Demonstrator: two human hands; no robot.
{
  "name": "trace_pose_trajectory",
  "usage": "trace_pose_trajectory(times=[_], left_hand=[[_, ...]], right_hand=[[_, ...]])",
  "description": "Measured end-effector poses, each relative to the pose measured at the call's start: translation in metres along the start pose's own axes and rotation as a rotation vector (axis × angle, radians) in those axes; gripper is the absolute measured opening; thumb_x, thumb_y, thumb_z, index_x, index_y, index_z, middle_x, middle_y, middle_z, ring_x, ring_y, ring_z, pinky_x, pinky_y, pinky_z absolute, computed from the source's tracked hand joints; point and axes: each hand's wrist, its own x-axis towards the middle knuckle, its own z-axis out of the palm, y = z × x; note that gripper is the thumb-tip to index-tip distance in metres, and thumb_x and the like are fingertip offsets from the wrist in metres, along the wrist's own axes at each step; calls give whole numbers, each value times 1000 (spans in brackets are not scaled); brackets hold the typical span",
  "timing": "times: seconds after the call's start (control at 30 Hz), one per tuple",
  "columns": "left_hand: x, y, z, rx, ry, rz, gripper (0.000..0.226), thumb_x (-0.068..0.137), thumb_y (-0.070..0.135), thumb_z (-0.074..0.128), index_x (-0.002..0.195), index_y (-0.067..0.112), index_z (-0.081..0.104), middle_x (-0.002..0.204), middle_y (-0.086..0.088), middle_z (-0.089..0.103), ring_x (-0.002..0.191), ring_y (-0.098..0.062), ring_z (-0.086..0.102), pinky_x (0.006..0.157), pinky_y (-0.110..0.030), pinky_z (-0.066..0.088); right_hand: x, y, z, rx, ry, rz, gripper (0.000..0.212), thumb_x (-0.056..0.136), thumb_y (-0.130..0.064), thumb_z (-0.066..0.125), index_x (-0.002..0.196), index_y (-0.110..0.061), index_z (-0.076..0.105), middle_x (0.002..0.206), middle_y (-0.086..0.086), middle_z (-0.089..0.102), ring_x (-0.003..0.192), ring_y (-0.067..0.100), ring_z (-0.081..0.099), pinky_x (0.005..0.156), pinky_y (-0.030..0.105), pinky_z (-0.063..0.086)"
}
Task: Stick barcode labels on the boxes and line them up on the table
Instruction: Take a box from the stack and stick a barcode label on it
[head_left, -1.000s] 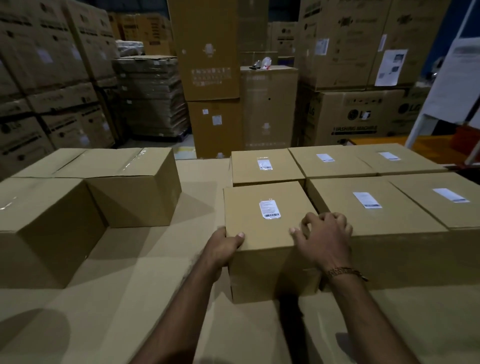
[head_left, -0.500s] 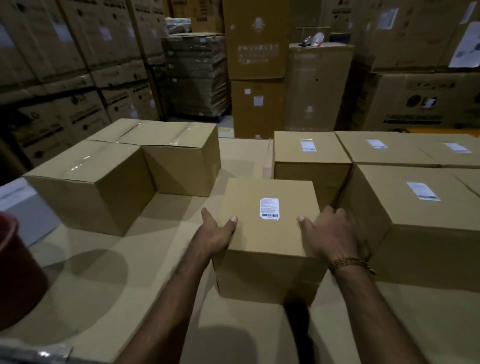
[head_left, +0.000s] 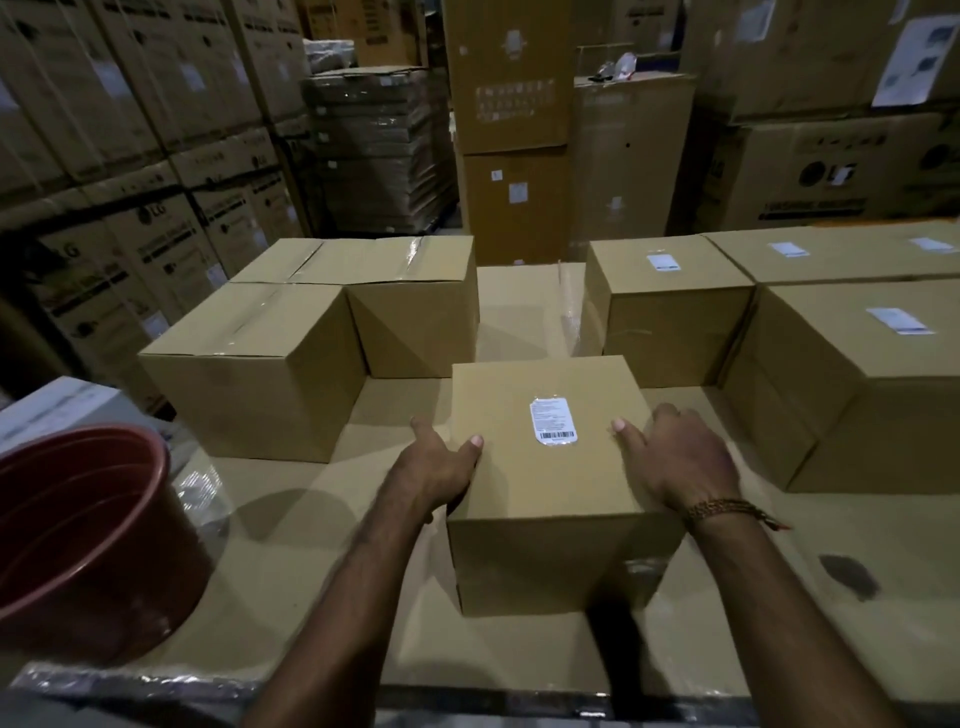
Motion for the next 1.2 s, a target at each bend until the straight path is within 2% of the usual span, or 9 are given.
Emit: trace_pose_trajectory(times=[0.13, 0.23, 0.4, 0.53, 0.63, 0.73, 0.8, 0.97, 1.2], left_hand=[[5, -28, -21, -10, 68, -76, 92, 100, 67, 47, 165, 11, 14, 155, -20, 49, 131, -40, 57, 101, -57, 55], [-2, -36, -27, 17, 159, -50, 92, 101, 66, 49, 166, 9, 14, 161, -19, 43, 140, -41, 49, 111, -52, 47], [-11, -27, -23, 71, 456, 360, 90, 95, 58, 65, 165, 20, 22, 169, -7, 29, 149, -31, 36, 112, -53, 44], [-3, -15, -15, 174, 286, 586, 83, 93, 60, 63, 163, 29, 31, 176, 1, 12, 159, -23, 17, 121, -56, 34], [1, -11, -8, 219, 228, 630, 76, 93, 64, 60, 158, 30, 42, 177, 6, 2, 161, -16, 12, 122, -56, 33], [3, -12, -6, 298, 185, 590, 79, 95, 69, 55, 161, 29, 37, 177, 5, 6, 161, -14, 11, 122, -55, 32], [2, -14, -7, 380, 166, 562, 86, 94, 76, 49, 165, 31, 29, 177, 4, 8, 162, -13, 6, 121, -57, 30], [-1, -15, -9, 425, 152, 543, 89, 94, 78, 46, 167, 35, 20, 177, 7, 4, 162, -10, 0, 122, -57, 29], [-1, -14, -6, 468, 152, 546, 90, 94, 78, 45, 168, 35, 16, 177, 7, 0, 162, -13, -1, 121, -58, 27]], right_hand=[[-23, -19, 7, -24, -34, -37, 59, 103, -66, 46, 124, -12, 57, 117, 14, 61, 100, 33, 60, 79, 41, 47], [-37, -30, 10, -44, -45, -31, 61, 101, -69, 47, 125, -13, 55, 119, 13, 62, 100, 32, 60, 80, 42, 48], [-41, -35, 12, -56, -72, -14, 64, 102, -68, 46, 129, -11, 54, 125, 16, 62, 110, 37, 62, 87, 45, 50], [-40, -42, 2, -114, 9, -91, 62, 98, -62, 60, 138, -15, 53, 131, 14, 56, 120, 33, 53, 96, 46, 49], [-32, -52, -4, -1, 101, -274, 59, 91, -42, 76, 144, -24, 56, 127, 10, 57, 118, 30, 54, 98, 40, 47], [-18, -68, 1, 168, 22, -384, 41, 97, -17, 65, 138, -21, 66, 117, 4, 59, 104, 20, 60, 96, 36, 52], [-11, -77, 9, 142, -48, -399, 44, 101, -7, 53, 141, -18, 66, 120, 6, 58, 111, 25, 62, 101, 40, 53], [-2, -88, 28, 57, -9, -400, 22, 101, -23, 51, 103, -19, 73, 103, 5, 52, 95, 31, 62, 83, 41, 56], [-8, -81, 48, 196, 178, -470, 20, 100, -25, 61, 108, -16, 78, 100, 0, 54, 87, 20, 59, 76, 38, 57]])
